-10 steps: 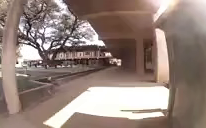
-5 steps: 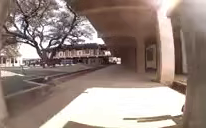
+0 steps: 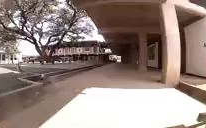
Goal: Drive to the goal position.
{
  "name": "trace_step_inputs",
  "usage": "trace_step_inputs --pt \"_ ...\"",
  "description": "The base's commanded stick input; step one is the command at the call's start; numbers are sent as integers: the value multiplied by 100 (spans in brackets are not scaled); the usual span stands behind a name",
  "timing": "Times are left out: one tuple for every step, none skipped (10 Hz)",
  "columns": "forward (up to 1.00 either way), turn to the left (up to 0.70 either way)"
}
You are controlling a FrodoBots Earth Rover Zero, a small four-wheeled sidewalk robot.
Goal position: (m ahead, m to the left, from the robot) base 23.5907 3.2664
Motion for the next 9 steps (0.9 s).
trace_step_inputs --pt "50 0" --pt "50 0" --pt "50 0" --pt "50 0" --pt "50 0" --pt "50 0" --pt "50 0" --pt "50 0" --pt "50 0"
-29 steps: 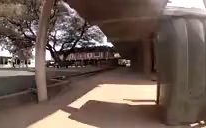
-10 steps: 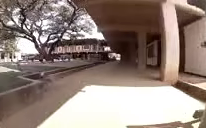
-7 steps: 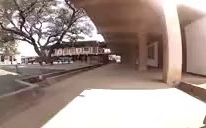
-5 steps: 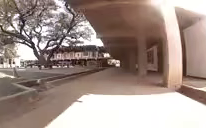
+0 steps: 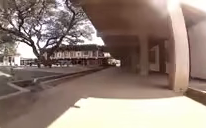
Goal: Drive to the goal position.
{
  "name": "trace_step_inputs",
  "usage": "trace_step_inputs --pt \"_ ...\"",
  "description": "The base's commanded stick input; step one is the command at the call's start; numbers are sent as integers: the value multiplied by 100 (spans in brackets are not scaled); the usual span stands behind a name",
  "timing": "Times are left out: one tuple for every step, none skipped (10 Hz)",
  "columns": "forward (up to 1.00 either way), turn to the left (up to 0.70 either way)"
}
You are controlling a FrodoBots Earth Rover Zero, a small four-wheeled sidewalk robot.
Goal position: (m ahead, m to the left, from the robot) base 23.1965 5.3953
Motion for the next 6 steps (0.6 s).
trace_step_inputs --pt "50 0" --pt "50 0" --pt "50 0" --pt "50 0" --pt "50 0" --pt "50 0"
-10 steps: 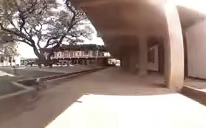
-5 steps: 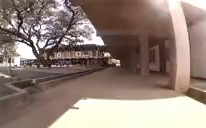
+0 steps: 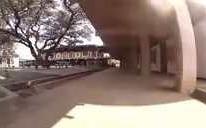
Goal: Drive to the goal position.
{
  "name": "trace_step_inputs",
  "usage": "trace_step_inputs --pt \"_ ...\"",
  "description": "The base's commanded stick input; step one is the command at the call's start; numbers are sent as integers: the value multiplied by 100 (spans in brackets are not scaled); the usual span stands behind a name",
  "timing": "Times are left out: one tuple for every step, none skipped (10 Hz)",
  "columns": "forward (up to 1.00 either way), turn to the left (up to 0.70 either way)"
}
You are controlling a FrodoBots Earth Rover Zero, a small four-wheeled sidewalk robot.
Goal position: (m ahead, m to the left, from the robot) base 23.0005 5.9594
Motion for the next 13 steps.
trace_step_inputs --pt "50 0" --pt "50 0" --pt "50 0" --pt "50 0" --pt "50 0" --pt "50 0" --pt "50 0" --pt "50 0" --pt "50 0" --pt "50 0" --pt "50 0" --pt "50 0" --pt "50 0"
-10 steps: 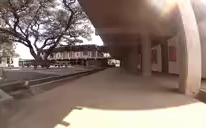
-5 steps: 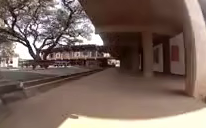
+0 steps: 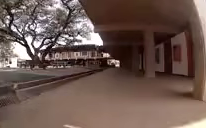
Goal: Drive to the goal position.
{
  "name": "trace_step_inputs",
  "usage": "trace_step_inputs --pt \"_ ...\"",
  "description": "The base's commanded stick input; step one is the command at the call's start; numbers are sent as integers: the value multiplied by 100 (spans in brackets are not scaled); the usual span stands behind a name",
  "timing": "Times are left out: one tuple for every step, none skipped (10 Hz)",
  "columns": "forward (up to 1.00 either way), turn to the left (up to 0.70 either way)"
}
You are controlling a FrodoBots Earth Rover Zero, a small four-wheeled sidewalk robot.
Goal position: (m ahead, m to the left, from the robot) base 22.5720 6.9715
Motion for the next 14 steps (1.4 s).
trace_step_inputs --pt "50 0" --pt "50 0" --pt "50 0" --pt "50 0" --pt "50 0" --pt "50 0" --pt "50 0" --pt "50 0" --pt "50 0" --pt "50 0" --pt "50 0" --pt "50 0" --pt "50 0" --pt "50 0"
